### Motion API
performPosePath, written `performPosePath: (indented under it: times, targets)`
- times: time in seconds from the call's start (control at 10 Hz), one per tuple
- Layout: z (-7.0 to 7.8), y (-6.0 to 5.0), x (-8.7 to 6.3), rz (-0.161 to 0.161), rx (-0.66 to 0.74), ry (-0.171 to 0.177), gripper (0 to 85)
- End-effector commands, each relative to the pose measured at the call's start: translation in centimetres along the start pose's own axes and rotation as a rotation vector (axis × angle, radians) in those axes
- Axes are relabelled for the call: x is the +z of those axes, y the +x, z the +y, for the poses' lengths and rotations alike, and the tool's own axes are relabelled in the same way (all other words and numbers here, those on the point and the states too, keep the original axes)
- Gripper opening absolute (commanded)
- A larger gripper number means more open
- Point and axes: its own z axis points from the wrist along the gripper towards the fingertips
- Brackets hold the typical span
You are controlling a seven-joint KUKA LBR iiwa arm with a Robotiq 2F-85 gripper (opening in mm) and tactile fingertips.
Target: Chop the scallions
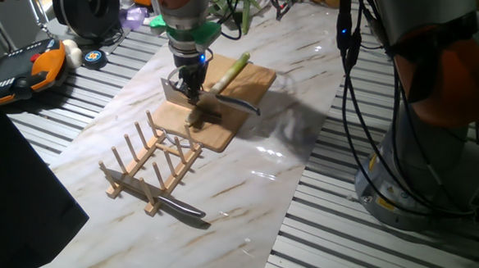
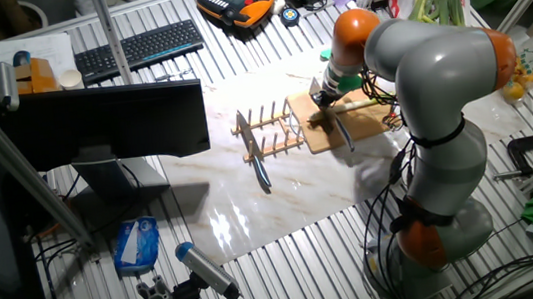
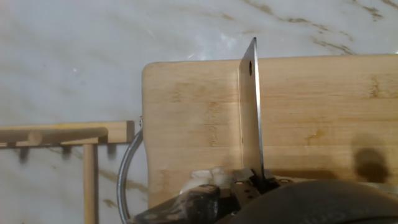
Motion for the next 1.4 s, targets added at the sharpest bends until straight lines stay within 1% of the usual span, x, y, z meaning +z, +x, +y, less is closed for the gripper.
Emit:
performPosePath:
  times: [0.0, 0.3, 0.9, 1.1, 1.3]
  targets:
    - [0.0, 0.0, 0.0, -0.005, -0.001, 0.003, 0.7]
    - [0.1, 0.1, -0.1, -0.022, -0.003, 0.003, 0.7]
    - [0.2, 0.8, -1.2, -0.023, -0.002, 0.006, 0.7]
    - [0.2, 0.8, -1.1, -0.016, 0.001, 0.005, 0.7]
    - [0.3, 1.1, -0.5, -0.017, 0.004, 0.005, 0.7]
